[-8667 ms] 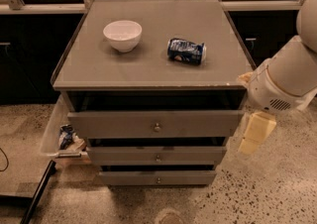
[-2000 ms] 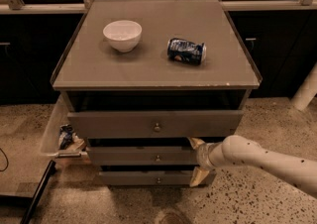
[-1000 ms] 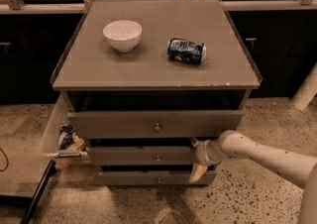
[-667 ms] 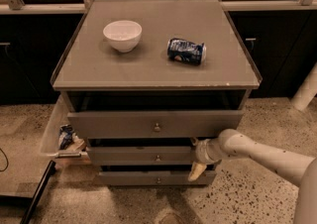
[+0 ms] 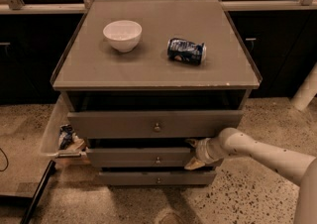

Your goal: Open middle drawer

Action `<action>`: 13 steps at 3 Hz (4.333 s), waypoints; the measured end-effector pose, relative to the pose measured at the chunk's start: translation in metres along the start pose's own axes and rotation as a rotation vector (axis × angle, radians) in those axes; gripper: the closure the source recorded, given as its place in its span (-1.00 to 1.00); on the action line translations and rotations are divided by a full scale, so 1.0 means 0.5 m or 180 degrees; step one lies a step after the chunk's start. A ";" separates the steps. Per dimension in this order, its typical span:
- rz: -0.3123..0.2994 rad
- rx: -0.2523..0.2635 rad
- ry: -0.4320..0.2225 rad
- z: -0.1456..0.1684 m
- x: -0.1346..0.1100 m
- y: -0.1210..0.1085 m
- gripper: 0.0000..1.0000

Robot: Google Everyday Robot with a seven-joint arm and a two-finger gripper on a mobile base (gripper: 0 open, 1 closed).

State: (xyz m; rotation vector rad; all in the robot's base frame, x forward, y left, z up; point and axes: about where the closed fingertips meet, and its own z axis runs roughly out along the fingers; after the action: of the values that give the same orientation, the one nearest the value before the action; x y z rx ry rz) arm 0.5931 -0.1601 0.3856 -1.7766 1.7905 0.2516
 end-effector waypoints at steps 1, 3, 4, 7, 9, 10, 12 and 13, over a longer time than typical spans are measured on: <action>0.0000 0.0000 0.0000 -0.008 -0.005 -0.004 0.20; 0.0000 0.0000 0.0000 -0.014 -0.009 -0.007 0.61; 0.0007 0.0001 0.0010 -0.008 -0.014 -0.012 0.14; 0.0027 -0.0032 -0.0140 -0.042 -0.003 0.053 1.00; 0.0027 -0.0033 -0.0140 -0.042 -0.004 0.053 0.16; 0.0030 -0.0108 -0.0200 -0.031 -0.011 0.042 -0.30; 0.0002 -0.0238 -0.0384 -0.042 -0.016 0.110 0.22; 0.0001 -0.0238 -0.0384 -0.049 -0.021 0.113 0.68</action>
Offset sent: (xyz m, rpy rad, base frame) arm -0.0640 -0.0331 -0.0087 0.0124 0.0370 -0.0804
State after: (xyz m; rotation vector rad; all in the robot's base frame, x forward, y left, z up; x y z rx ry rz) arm 0.5315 -0.1592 0.3953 -1.7731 1.7165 0.4220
